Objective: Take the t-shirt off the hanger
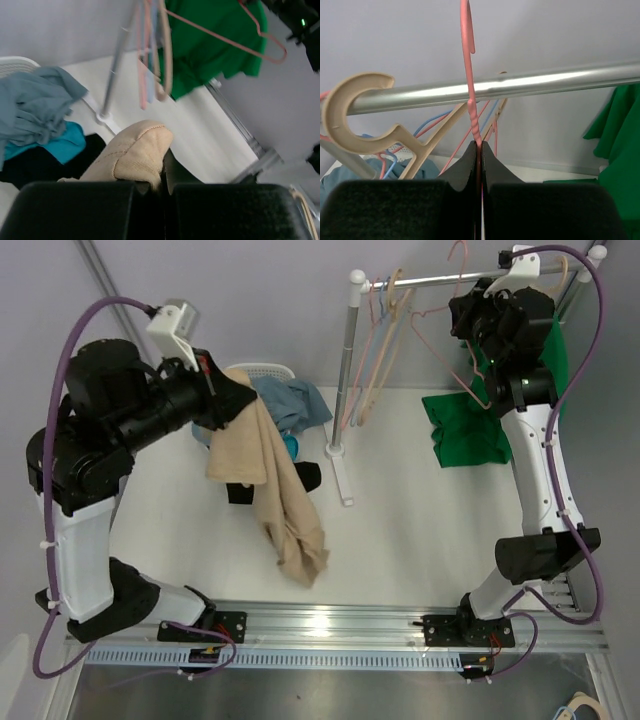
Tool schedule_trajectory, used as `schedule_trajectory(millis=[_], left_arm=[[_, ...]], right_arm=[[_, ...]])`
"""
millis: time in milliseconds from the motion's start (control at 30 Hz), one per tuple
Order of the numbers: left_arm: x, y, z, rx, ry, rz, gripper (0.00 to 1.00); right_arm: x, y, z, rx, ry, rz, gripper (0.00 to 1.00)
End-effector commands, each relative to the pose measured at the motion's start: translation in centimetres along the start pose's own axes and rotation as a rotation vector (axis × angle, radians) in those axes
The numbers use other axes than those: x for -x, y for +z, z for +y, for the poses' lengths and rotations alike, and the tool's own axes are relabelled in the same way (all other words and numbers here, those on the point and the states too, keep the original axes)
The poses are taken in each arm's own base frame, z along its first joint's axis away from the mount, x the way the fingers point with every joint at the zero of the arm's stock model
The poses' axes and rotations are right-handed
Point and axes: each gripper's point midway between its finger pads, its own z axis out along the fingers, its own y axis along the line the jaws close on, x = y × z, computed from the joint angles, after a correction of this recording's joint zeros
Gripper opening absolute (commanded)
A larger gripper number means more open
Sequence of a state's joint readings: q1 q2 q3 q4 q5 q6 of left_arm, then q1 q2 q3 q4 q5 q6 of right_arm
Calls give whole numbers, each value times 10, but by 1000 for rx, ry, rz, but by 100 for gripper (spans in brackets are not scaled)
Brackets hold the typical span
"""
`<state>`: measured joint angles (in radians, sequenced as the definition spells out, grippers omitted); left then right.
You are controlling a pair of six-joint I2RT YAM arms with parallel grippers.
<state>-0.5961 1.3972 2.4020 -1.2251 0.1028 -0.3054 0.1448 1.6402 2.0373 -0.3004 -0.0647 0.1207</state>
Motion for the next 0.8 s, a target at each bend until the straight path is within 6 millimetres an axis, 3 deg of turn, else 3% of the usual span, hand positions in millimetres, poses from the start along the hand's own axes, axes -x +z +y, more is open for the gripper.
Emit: schedule_trajectory(millis=[0, 67, 100, 133, 167, 200, 233, 267, 433, 467, 500, 533, 567, 600, 700, 733, 767], left_arm=[[25, 16, 36, 90, -42, -66, 1], [50, 26, 46, 90, -48, -166, 1], [39, 46, 68, 121, -70, -140, 1], [49, 47, 64, 79, -51, -190, 1], [88, 47, 59, 34, 8, -357, 1], [90, 58, 75, 55, 6, -388, 1], [98, 61, 78, 43, 14, -429, 1], [121, 64, 81, 31, 40, -509, 1], [180, 82, 89, 8, 207, -698, 1], [185, 99, 104, 46, 243, -713, 1], [201, 95, 108, 60, 282, -766, 1], [204, 103, 121, 87, 295, -762, 1], [222, 91, 123, 112, 322, -812, 1], [227, 101, 149, 154, 319, -810, 1], [239, 96, 190, 191, 288, -856, 1], [236, 96, 212, 226, 278, -846, 1], [241, 94, 212, 221, 287, -873, 1]], right_arm=[[9, 10, 7, 35, 3, -39, 0], [4, 14, 7, 39, 4, -32, 0], [1, 17, 8, 44, 7, -28, 0], [-1, 18, 8, 47, 10, -24, 0], [-3, 19, 10, 57, 14, -18, 0], [-8, 20, 12, 63, 17, -8, 0], [-10, 20, 13, 63, 20, -3, 0], [-17, 20, 17, 72, 22, 11, 0], [-32, 18, 17, 78, 25, 29, 0], [-34, 17, 17, 74, 23, 32, 0], [-35, 17, 15, 70, 21, 31, 0], [-36, 16, 14, 64, 21, 31, 0], [-38, 17, 14, 66, 15, 36, 0], [-38, 17, 14, 69, 15, 37, 0], [-42, 18, 14, 72, 13, 45, 0], [-41, 18, 14, 70, 11, 42, 0], [-41, 19, 14, 70, 10, 40, 0]])
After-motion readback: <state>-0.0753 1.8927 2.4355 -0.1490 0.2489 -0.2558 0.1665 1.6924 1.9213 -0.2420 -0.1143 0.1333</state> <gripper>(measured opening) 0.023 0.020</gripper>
